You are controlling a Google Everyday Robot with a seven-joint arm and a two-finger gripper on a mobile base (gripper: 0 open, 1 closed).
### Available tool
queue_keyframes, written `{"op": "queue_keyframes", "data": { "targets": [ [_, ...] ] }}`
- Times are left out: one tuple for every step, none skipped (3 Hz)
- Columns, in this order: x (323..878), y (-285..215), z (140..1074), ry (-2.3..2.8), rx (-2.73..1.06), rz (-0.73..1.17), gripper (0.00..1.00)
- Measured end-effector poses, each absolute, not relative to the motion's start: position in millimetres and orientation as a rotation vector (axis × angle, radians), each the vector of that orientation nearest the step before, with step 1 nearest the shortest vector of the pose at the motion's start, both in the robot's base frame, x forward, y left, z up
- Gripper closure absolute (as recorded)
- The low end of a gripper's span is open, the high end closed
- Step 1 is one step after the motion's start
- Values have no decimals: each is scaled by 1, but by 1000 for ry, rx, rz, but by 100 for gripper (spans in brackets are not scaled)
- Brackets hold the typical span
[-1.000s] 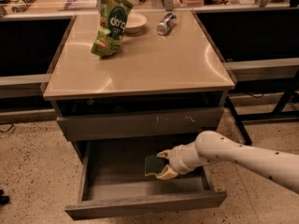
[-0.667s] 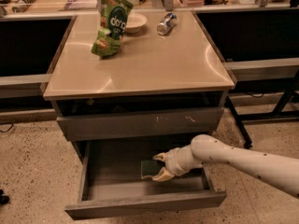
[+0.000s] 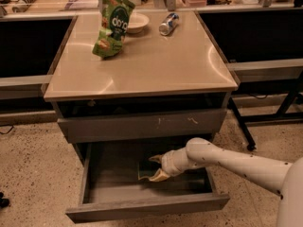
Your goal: Place sponge into middle drawer
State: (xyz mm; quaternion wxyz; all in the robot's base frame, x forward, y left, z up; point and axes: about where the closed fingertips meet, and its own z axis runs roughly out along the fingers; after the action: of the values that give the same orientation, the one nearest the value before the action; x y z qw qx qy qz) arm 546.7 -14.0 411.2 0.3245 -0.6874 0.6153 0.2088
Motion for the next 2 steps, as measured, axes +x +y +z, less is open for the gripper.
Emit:
{"op": "queue_keyframes", "data": {
  "targets": [
    [566,-10,391,1622,-1804,526,100],
    [567,-9,391,1622,-1803,526,81]
  ]
}}
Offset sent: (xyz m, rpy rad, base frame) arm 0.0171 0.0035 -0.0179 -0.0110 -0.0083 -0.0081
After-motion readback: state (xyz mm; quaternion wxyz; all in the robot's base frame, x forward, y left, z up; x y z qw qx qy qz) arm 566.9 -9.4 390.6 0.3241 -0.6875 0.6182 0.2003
